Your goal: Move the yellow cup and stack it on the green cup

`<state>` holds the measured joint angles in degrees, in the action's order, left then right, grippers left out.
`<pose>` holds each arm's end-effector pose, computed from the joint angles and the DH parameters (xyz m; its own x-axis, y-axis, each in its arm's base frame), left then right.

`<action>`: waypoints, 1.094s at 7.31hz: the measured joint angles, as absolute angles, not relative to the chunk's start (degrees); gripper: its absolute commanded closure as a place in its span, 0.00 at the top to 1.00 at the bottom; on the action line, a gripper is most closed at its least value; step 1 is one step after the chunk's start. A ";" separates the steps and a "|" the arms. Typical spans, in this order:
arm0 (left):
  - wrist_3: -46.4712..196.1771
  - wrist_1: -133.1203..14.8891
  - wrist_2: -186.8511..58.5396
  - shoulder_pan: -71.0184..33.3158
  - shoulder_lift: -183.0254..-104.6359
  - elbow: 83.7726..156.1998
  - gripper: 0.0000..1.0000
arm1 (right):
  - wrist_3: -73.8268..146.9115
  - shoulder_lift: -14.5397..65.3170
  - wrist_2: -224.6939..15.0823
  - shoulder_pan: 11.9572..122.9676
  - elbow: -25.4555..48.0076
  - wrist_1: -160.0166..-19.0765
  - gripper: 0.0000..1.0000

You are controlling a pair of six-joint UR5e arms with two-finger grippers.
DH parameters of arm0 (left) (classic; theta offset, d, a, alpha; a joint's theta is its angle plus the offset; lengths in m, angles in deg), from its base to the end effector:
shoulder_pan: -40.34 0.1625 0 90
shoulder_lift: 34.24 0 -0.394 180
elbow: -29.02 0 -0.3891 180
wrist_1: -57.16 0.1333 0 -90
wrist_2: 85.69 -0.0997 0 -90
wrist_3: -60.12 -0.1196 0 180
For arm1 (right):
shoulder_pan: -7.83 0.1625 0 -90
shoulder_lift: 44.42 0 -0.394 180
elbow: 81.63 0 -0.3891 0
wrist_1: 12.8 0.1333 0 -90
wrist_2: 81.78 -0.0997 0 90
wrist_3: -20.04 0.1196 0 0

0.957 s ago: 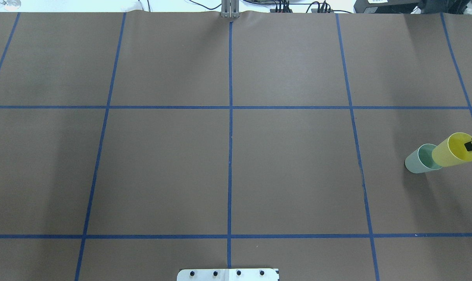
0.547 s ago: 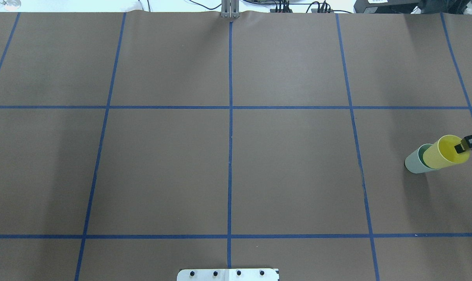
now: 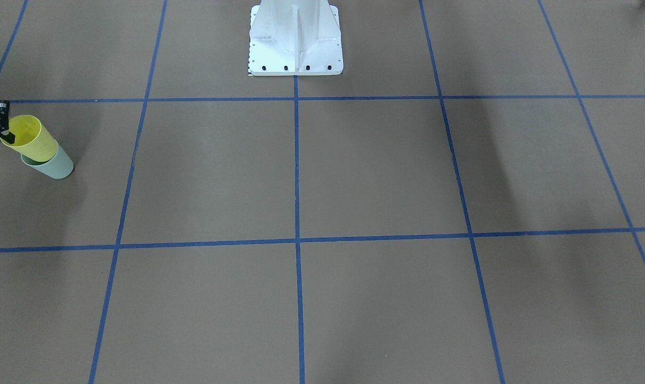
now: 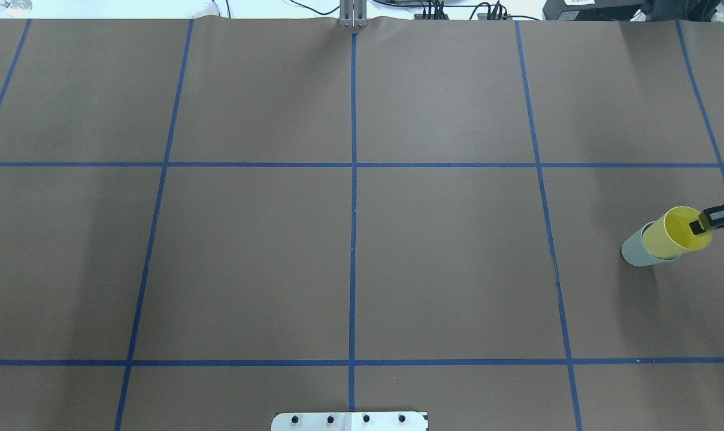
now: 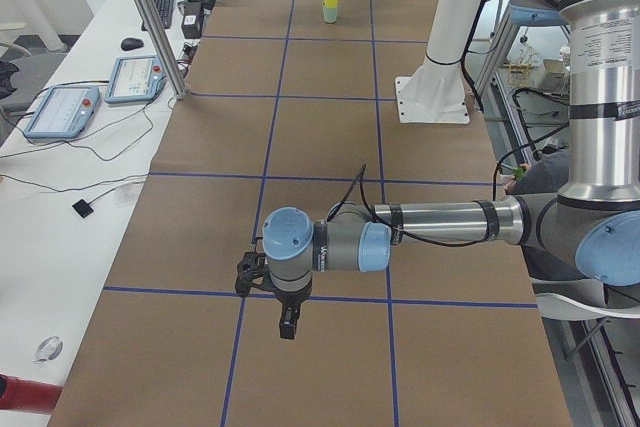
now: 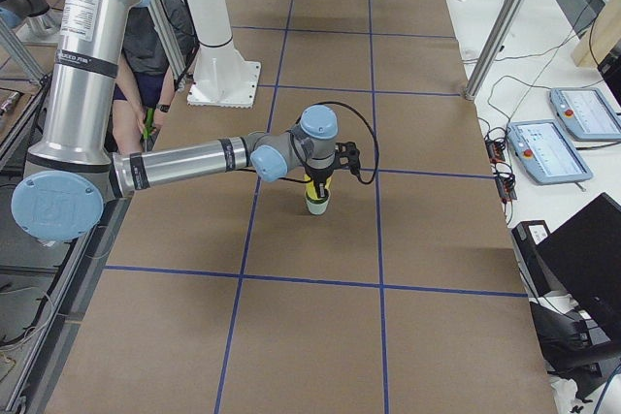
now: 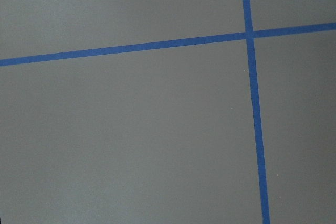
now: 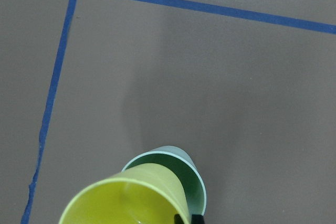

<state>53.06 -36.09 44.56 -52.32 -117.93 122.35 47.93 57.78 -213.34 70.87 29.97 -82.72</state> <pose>-0.0766 -0.4423 0.6652 0.7625 0.0906 -0.6406 -0.0477 0.9953 0.0841 -0.1475 -0.4090 0.5129 0.6433 -0.1941 0.7406 0.1061 0.9806 0.1648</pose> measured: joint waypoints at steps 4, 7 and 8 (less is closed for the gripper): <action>53.14 -36.09 44.58 -52.29 -117.98 122.36 1.00 | 47.11 57.36 -213.24 71.47 29.90 -82.76 1.00; 53.18 -36.09 44.65 -52.30 -117.92 122.31 1.00 | 31.28 57.44 -213.41 82.60 27.48 -89.18 0.99; 53.18 -36.09 44.65 -52.34 -117.91 122.28 1.00 | 23.73 57.49 -213.23 87.48 26.83 -93.95 1.00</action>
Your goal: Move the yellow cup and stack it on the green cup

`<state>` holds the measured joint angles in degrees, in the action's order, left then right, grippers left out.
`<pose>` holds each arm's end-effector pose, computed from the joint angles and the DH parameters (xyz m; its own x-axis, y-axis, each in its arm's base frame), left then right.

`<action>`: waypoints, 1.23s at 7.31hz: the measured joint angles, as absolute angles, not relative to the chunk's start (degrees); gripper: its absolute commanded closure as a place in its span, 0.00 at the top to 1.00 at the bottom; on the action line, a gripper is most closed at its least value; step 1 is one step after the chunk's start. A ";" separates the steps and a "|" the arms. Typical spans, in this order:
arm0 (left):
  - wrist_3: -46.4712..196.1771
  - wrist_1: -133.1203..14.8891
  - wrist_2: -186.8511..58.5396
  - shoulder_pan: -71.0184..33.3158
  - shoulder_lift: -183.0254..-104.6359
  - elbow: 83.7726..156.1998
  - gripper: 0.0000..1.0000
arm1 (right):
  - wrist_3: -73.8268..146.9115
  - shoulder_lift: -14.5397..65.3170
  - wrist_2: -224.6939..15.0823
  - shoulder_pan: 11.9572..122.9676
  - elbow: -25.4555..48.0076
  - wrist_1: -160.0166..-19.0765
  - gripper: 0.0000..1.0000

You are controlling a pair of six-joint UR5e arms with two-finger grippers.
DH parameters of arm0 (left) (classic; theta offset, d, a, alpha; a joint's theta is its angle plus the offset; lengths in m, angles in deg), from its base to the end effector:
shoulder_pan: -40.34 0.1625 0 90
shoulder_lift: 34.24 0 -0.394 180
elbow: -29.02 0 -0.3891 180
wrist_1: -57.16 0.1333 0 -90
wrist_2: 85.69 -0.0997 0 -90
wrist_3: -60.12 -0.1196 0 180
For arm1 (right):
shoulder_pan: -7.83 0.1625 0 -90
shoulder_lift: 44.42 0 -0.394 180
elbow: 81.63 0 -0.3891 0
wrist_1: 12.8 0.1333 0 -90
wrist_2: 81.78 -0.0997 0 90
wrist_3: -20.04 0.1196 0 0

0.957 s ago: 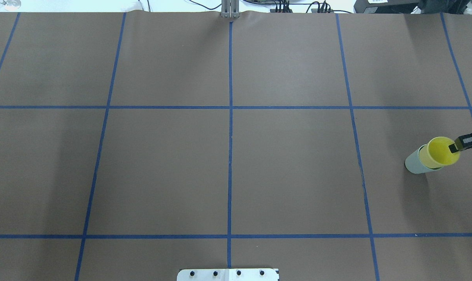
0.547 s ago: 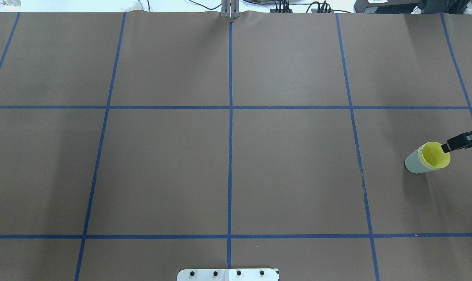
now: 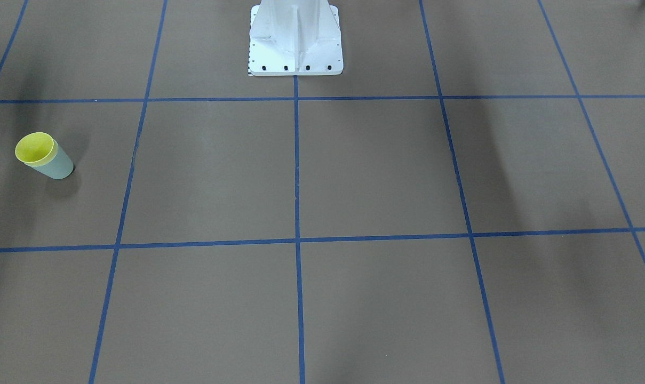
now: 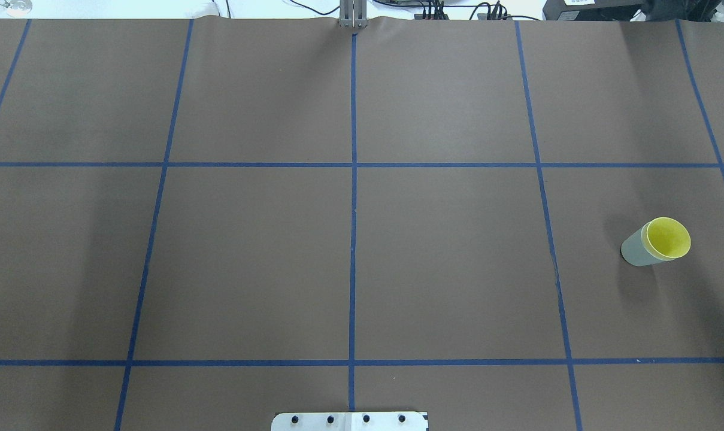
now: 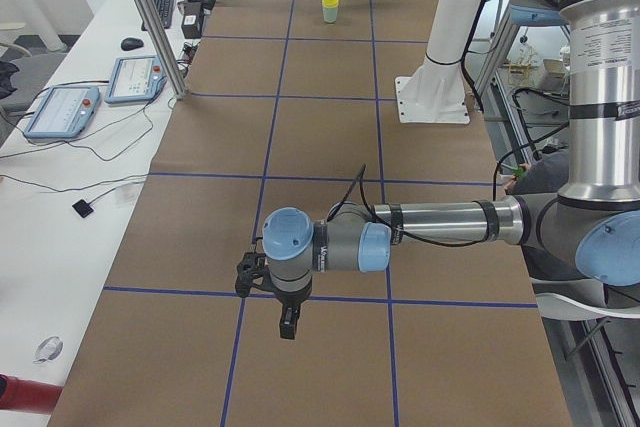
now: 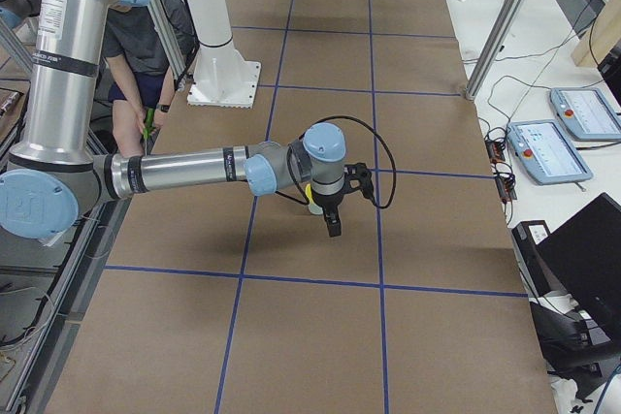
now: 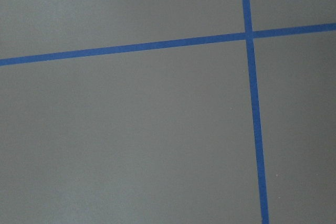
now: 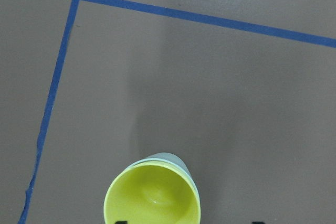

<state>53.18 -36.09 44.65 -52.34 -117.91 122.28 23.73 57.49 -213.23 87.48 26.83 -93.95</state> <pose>-0.0766 -0.4420 0.6658 0.7615 0.0873 -0.6422 -0.0456 0.9956 0.0813 -0.0231 -0.4280 0.5636 0.7154 -0.2459 0.6540 0.1274 0.9662 0.2239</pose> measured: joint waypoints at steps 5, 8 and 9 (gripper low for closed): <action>53.13 -36.52 44.40 -52.30 -117.92 122.07 1.00 | 8.92 58.51 -212.55 98.93 24.19 -102.13 1.00; 53.34 -37.31 44.51 -52.26 -118.08 122.06 1.00 | 8.77 58.72 -212.70 99.06 23.53 -101.81 1.00; 53.17 -37.81 44.57 -52.24 -118.27 122.30 1.00 | 8.77 58.74 -212.73 99.06 23.39 -101.75 1.00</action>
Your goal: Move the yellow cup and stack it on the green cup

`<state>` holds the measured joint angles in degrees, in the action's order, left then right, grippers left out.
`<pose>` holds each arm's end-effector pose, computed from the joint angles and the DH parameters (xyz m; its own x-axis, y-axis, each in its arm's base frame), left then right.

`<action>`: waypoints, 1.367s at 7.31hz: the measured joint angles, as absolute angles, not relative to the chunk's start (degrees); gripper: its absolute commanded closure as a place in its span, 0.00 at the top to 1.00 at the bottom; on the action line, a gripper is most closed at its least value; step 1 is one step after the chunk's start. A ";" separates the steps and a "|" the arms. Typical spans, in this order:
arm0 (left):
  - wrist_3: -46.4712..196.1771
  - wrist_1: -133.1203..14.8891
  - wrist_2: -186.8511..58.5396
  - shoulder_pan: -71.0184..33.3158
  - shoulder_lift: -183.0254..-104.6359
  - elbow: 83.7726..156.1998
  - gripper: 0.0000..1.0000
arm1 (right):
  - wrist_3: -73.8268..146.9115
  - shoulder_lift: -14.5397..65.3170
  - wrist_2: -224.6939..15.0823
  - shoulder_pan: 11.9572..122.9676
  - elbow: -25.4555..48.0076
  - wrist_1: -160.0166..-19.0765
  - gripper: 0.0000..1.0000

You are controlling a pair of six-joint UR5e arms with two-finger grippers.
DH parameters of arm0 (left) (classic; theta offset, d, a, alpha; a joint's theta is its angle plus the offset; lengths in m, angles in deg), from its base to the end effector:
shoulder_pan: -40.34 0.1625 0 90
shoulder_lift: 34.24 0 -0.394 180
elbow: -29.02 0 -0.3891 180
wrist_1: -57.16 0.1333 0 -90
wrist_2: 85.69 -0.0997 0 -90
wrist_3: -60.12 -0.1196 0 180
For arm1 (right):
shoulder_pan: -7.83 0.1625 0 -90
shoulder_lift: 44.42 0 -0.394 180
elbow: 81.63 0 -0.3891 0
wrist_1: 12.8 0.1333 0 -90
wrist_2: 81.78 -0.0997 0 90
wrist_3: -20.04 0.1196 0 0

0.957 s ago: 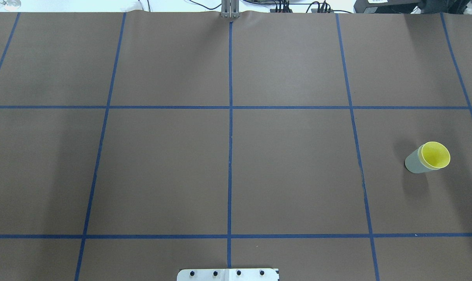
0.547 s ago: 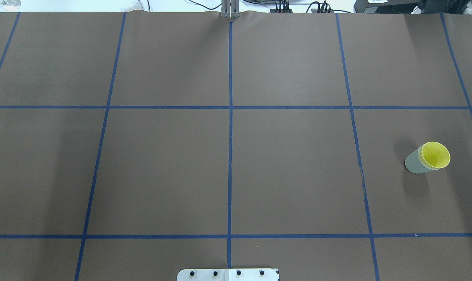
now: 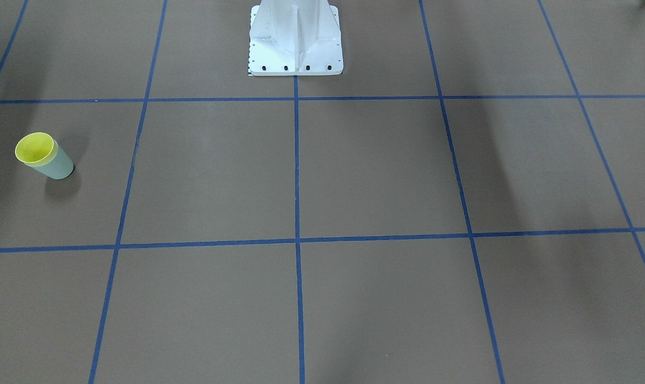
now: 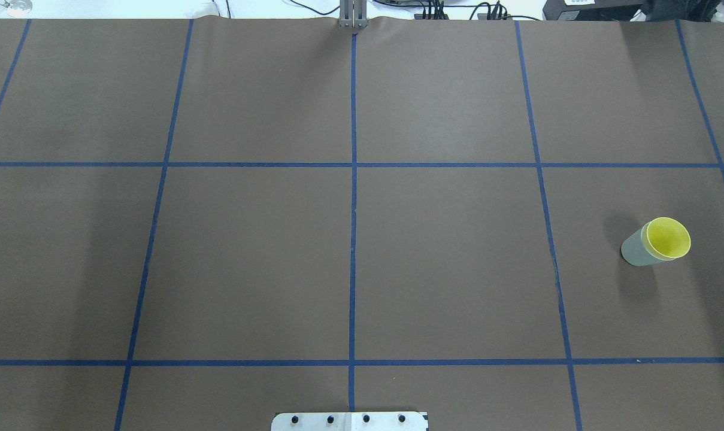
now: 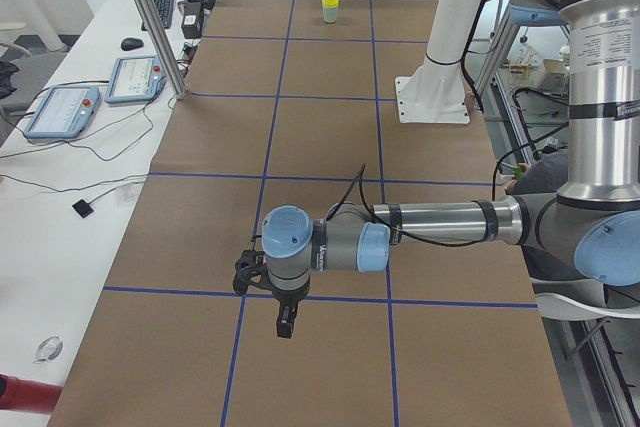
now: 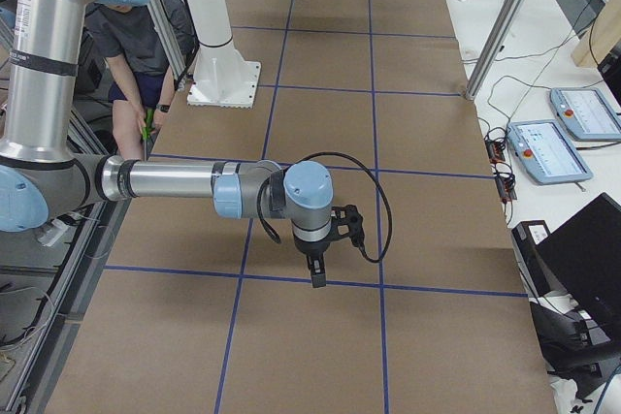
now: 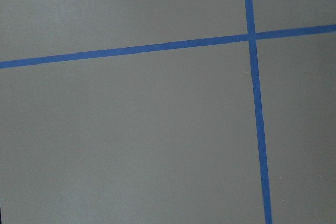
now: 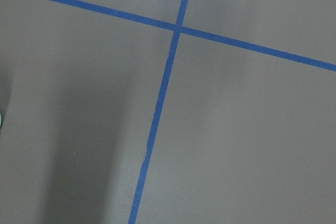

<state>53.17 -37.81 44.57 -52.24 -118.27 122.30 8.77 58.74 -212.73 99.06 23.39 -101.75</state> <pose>-0.0762 -0.4480 0.6599 0.7633 0.1122 -0.6362 -0.0477 0.9919 0.1176 0.0636 -0.4021 0.6187 0.7454 -0.2119 0.6320 0.1267 0.9759 0.1777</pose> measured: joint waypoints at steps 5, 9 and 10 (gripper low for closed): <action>52.92 -45.58 44.32 -52.12 -117.49 122.12 1.00 | 8.79 58.75 -212.73 99.09 23.23 -101.69 1.00; 52.90 -45.74 44.09 -52.09 -117.30 121.35 1.00 | 8.90 58.75 -212.80 99.08 23.03 -101.72 1.00; 52.85 -45.70 44.04 -52.11 -117.30 121.15 1.00 | 8.90 58.68 -212.82 99.07 22.59 -101.69 1.00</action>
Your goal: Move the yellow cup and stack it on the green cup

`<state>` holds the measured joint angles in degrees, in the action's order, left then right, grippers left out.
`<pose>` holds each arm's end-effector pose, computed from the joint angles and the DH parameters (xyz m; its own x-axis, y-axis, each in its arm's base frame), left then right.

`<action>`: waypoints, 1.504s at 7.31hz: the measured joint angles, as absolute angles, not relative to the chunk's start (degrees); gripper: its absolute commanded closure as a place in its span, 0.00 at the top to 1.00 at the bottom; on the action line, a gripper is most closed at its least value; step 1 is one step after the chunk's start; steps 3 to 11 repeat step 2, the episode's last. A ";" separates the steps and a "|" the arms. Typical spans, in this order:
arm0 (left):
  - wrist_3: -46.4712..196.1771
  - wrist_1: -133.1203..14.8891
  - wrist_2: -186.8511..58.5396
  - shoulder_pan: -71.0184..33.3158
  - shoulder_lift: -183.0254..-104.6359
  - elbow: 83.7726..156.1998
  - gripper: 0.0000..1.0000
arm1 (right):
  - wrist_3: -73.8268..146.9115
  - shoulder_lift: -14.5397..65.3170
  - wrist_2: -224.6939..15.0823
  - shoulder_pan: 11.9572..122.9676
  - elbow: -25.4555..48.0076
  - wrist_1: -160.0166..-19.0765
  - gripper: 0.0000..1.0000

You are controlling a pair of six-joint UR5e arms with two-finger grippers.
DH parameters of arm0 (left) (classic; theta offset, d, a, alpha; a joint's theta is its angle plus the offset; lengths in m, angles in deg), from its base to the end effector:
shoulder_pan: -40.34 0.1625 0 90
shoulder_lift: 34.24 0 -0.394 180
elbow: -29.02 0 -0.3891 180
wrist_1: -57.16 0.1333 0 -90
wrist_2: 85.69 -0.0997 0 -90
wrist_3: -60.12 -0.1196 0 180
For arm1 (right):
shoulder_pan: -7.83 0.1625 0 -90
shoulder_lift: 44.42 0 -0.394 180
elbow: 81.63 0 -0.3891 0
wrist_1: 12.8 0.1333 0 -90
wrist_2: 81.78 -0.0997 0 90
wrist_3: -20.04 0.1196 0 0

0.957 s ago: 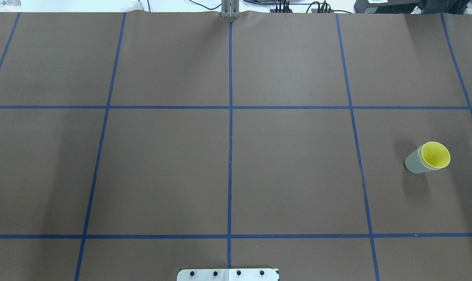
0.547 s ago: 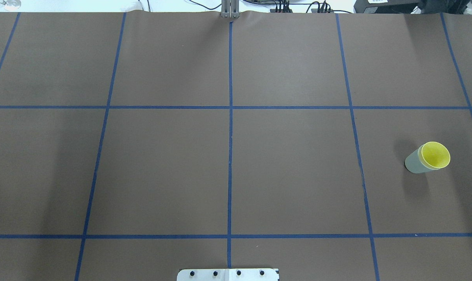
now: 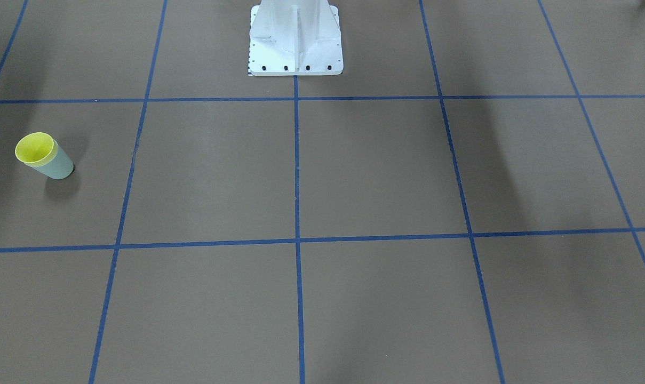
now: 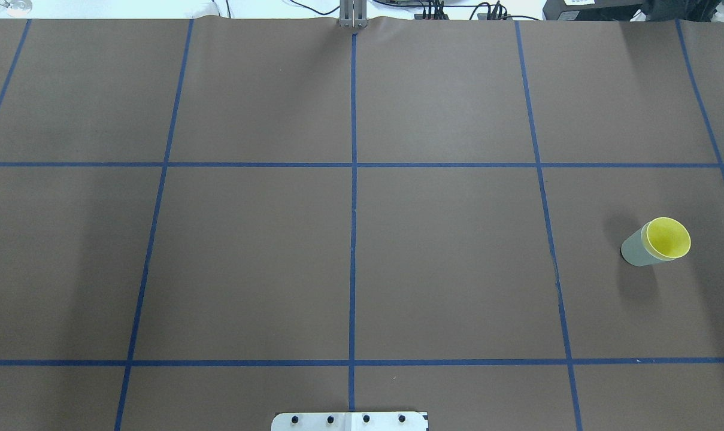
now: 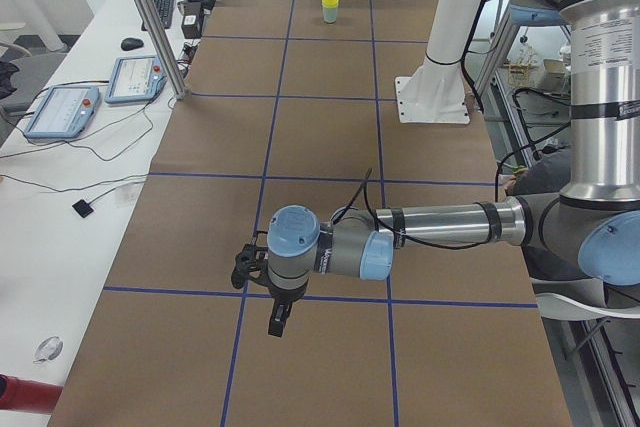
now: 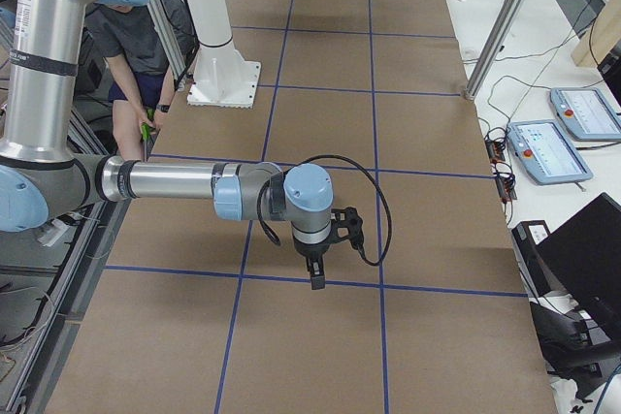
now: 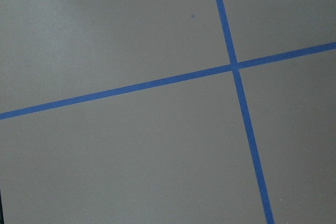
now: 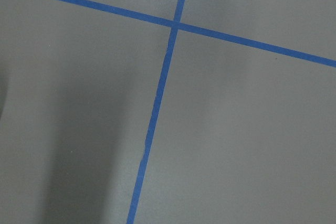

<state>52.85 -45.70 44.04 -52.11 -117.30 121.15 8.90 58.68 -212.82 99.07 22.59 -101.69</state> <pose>-0.0761 -0.4489 0.6634 0.7713 0.1813 -0.6101 -0.0557 0.9741 0.2190 0.0635 -0.4016 0.6249 0.7446 -0.2021 0.6362 0.1246 0.9784 0.1649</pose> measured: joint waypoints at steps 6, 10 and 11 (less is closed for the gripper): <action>52.89 -45.65 44.00 -52.11 -117.29 121.06 1.00 | 8.88 58.61 -212.83 99.06 22.02 -101.66 1.00; 52.89 -45.65 44.00 -52.11 -117.29 121.06 1.00 | 8.88 58.61 -212.83 99.06 22.02 -101.66 1.00; 52.89 -45.65 44.00 -52.11 -117.29 121.06 1.00 | 8.88 58.61 -212.83 99.06 22.02 -101.66 1.00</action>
